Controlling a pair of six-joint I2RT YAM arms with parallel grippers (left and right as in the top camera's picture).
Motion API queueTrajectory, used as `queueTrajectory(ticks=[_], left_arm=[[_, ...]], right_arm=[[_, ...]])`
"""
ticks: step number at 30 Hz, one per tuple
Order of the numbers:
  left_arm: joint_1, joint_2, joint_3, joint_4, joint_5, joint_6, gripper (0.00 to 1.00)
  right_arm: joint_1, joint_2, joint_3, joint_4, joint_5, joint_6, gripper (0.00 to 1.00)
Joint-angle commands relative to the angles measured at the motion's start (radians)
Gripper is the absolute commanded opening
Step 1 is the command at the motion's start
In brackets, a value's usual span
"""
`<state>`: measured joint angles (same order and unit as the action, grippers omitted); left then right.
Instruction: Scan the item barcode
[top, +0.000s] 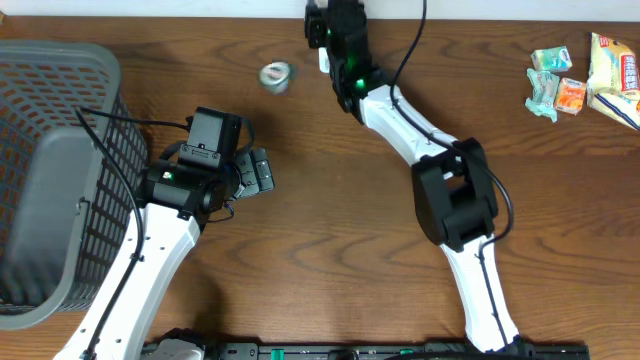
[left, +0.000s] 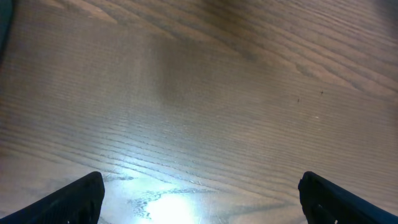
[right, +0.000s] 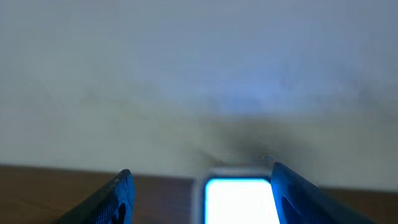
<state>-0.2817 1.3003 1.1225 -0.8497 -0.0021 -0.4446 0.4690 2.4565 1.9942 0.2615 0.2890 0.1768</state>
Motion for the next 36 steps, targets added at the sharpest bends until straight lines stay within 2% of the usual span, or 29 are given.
queueTrajectory(ticks=[1, 6, 11, 14, 19, 28, 36], left_arm=[[0.002, -0.002, 0.013, -0.002, -0.002, -0.001, 0.98], [0.002, -0.002, 0.013, -0.003, -0.002, -0.001, 0.98], [0.002, -0.002, 0.013, -0.002, -0.002, -0.001, 0.98], [0.002, -0.002, 0.013, -0.002, -0.002, -0.001, 0.98], [0.002, -0.002, 0.013, -0.002, -0.002, -0.001, 0.98], [0.002, -0.002, 0.013, -0.002, -0.002, -0.001, 0.98], [0.002, -0.002, 0.013, -0.002, -0.002, -0.001, 0.97]], right_arm=[[-0.011, 0.014, 0.002, -0.017, 0.053, -0.043, 0.64], [0.008, -0.002, 0.002, -0.066, -0.013, -0.044, 0.65], [0.048, -0.005, 0.002, -0.137, -0.274, -0.043, 0.66], [0.078, 0.000, 0.002, -0.146, -0.356, -0.025, 0.70], [0.138, 0.033, 0.002, -0.101, -0.340, -0.006, 0.86], [0.171, 0.117, 0.002, -0.062, -0.338, -0.006, 0.87], [0.169, 0.172, 0.002, -0.074, -0.287, -0.022, 0.82]])
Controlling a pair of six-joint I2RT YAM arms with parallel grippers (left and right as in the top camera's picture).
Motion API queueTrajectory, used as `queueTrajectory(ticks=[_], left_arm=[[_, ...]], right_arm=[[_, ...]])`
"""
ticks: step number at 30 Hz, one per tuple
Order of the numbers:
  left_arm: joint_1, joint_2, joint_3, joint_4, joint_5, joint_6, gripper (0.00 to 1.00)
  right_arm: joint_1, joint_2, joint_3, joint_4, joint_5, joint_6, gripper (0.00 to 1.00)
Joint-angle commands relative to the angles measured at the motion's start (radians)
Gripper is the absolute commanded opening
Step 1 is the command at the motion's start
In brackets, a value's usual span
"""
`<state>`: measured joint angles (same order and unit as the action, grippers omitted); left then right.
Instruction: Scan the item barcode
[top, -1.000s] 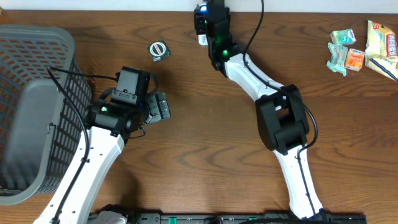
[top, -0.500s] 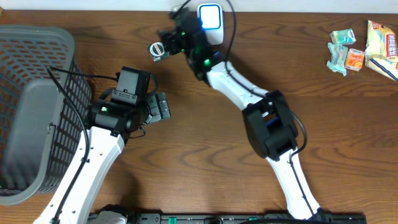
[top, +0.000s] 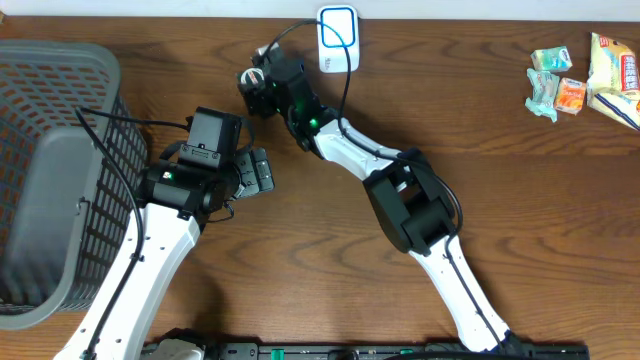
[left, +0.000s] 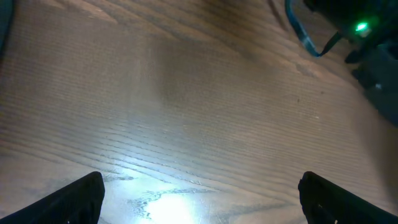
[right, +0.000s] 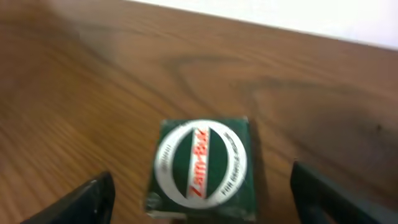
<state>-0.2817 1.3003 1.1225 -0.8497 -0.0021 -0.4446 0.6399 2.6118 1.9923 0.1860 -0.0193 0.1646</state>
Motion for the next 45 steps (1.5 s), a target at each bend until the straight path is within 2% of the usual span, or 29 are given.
queueTrajectory(ticks=[1, 10, 20, 22, 31, 35, 41, 45], left_arm=[[0.002, -0.002, 0.013, -0.002, -0.002, -0.001, 0.98], [0.002, -0.002, 0.013, -0.002, -0.002, -0.001, 0.97], [0.002, -0.002, 0.013, -0.002, -0.002, -0.001, 0.98], [0.002, -0.002, 0.013, -0.002, -0.002, -0.001, 0.98], [0.002, -0.002, 0.013, -0.002, -0.002, -0.001, 0.98], [0.002, -0.002, 0.013, -0.002, -0.002, -0.001, 0.98], [0.002, -0.002, 0.013, -0.002, -0.002, -0.001, 0.98], [0.002, -0.002, 0.013, -0.002, -0.002, -0.001, 0.98]], right_arm=[[-0.001, 0.020, 0.004, 0.000, 0.016, -0.010, 0.81], [0.011, 0.034, 0.004, -0.018, -0.060, -0.009, 0.79], [0.014, 0.048, 0.004, -0.049, -0.058, -0.018, 0.79], [0.014, 0.051, 0.004, -0.056, -0.058, -0.027, 0.74], [0.011, 0.047, 0.004, -0.059, -0.059, -0.031, 0.38], [0.006, 0.016, 0.004, -0.092, -0.058, -0.031, 0.30], [-0.006, -0.083, 0.004, -0.191, -0.058, -0.026, 0.25], [-0.006, -0.128, 0.004, -0.184, -0.059, -0.008, 0.19]])
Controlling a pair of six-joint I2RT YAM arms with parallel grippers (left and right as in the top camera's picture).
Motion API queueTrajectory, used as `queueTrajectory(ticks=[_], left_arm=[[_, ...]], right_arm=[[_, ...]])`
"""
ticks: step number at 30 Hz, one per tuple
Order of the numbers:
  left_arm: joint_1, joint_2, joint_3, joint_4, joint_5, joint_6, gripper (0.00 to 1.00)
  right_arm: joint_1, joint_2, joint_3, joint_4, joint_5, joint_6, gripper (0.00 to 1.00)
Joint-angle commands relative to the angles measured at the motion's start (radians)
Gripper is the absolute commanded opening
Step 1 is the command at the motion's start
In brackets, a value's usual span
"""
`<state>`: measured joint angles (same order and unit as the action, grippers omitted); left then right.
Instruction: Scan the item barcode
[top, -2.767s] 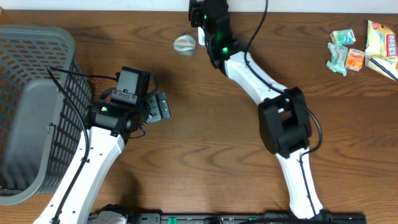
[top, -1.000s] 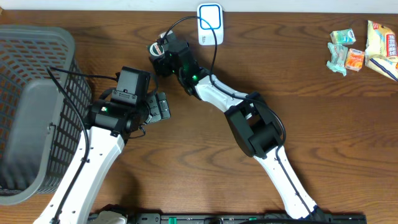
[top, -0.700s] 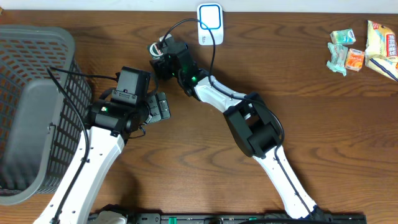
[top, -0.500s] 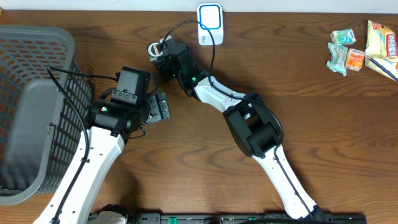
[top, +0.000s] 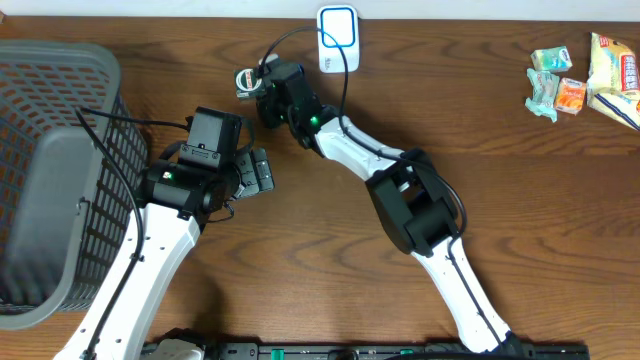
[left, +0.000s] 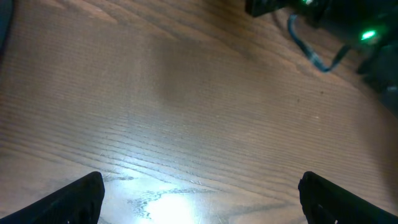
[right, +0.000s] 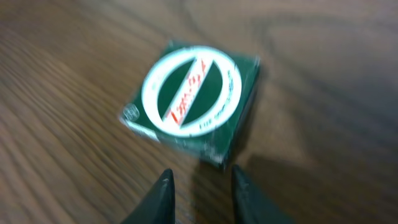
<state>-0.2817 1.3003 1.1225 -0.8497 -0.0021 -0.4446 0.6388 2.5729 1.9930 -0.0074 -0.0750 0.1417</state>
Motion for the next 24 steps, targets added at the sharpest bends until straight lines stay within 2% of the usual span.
queueTrajectory(ticks=[1, 4, 14, 17, 24], left_arm=[[0.002, -0.002, 0.013, -0.002, -0.002, -0.001, 0.98], [0.002, -0.002, 0.013, -0.002, -0.002, -0.001, 0.98], [0.002, -0.002, 0.013, -0.002, -0.002, -0.001, 0.98], [0.002, -0.002, 0.013, -0.002, -0.002, -0.001, 0.98], [0.002, -0.002, 0.013, -0.002, -0.002, -0.001, 0.97]], right_arm=[[-0.005, -0.093, 0.003, 0.019, -0.003, 0.015, 0.15], [-0.001, -0.091, 0.003, 0.053, -0.003, 0.022, 0.01], [-0.014, -0.120, 0.003, -0.052, -0.007, 0.044, 0.01], [-0.041, -0.184, 0.003, -0.153, -0.006, 0.099, 0.01], [-0.151, -0.395, 0.003, -0.453, 0.074, 0.102, 0.01]])
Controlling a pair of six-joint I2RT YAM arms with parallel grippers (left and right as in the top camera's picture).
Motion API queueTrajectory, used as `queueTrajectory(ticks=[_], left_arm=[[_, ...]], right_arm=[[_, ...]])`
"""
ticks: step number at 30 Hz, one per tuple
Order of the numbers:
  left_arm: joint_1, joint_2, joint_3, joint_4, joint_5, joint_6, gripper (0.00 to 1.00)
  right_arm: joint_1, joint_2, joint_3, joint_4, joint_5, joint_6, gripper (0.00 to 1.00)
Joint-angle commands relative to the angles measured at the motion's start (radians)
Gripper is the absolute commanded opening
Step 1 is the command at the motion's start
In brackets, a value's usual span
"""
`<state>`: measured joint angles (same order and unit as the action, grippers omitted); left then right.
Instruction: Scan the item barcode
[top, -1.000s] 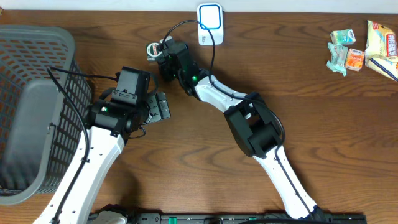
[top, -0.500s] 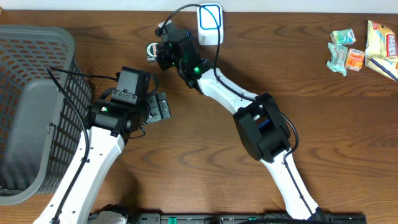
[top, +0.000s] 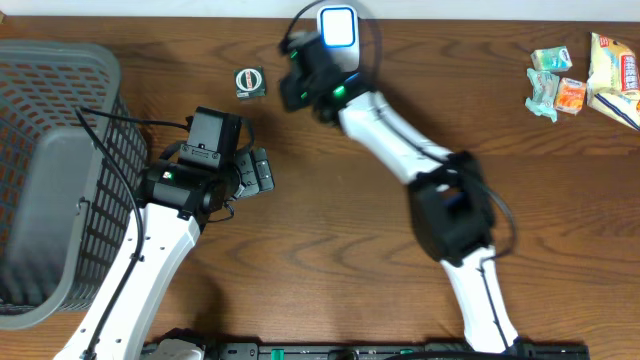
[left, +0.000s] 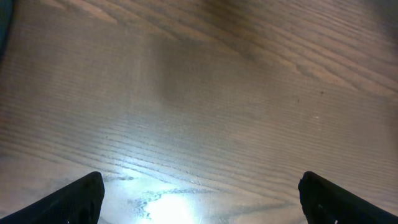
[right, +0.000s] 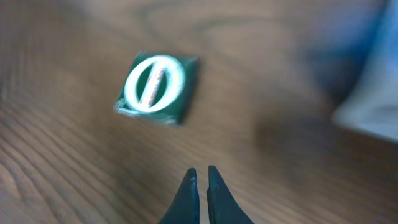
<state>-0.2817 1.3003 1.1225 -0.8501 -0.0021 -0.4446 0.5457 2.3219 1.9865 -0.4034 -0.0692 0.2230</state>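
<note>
A small green box with a white ring logo (top: 249, 82) lies flat on the wooden table, logo face up, also seen blurred in the right wrist view (right: 155, 87). No barcode shows on it. The white scanner with a blue screen (top: 337, 28) stands at the table's far edge. My right gripper (top: 288, 88) is between the box and the scanner, apart from the box; its fingers (right: 200, 177) are shut with nothing between them. My left gripper (top: 258, 172) hovers over bare wood, and stands open (left: 199, 199) and empty.
A grey mesh basket (top: 60, 170) fills the left side of the table. Several snack packets (top: 585, 75) lie at the far right. A cable (top: 370, 30) loops near the scanner.
My right gripper has drawn back to the right, away from the green box and toward the scanner, and its fingers have closed fully. The box stays flat on the table. The left arm is unchanged.
My right gripper was first open at the scanner, with the item lying alone to its left. Then it stood wide open over the green box. Then its fingers were nearly shut at the box's near edge. Now it is shut, empty, and clear of the box.
</note>
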Motion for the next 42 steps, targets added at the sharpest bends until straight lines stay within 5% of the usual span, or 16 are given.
queueTrajectory(ticks=[1, 7, 8, 10, 21, 28, 32, 38, 42], left_arm=[[0.002, -0.002, 0.013, -0.002, -0.002, -0.001, 0.98], [0.002, -0.002, 0.013, -0.002, -0.002, -0.001, 0.98], [0.002, -0.002, 0.013, -0.002, -0.002, -0.001, 0.98], [0.002, -0.002, 0.013, 0.005, -0.002, -0.001, 0.97], [0.002, -0.002, 0.013, 0.124, 0.089, -0.178, 0.98], [0.011, 0.008, 0.056, 0.198, 0.198, -0.030, 0.90], [0.058, 0.100, 0.264, 0.020, 0.193, 0.022, 0.92], [0.177, 0.478, 0.822, -0.437, 0.192, 0.195, 0.94], [0.221, 0.671, 1.033, -0.463, 0.143, 0.201, 0.87]], right_arm=[[-0.079, -0.169, 0.010, -0.098, 0.099, 0.021, 0.01], [-0.245, -0.268, 0.010, -0.320, 0.245, 0.020, 0.07], [-0.274, -0.269, 0.010, -0.349, 0.252, 0.019, 0.30], [-0.333, -0.268, 0.010, -0.412, 0.251, 0.019, 0.99], [-0.530, -0.262, 0.010, -0.528, 0.243, 0.019, 0.99], [-0.574, -0.262, 0.010, -0.529, 0.243, 0.019, 0.99], [-0.575, -0.262, 0.010, -0.528, 0.243, 0.019, 0.99], [-0.573, -0.262, 0.010, -0.528, 0.243, 0.019, 0.99], [-0.572, -0.262, 0.010, -0.528, 0.243, 0.019, 0.99]])
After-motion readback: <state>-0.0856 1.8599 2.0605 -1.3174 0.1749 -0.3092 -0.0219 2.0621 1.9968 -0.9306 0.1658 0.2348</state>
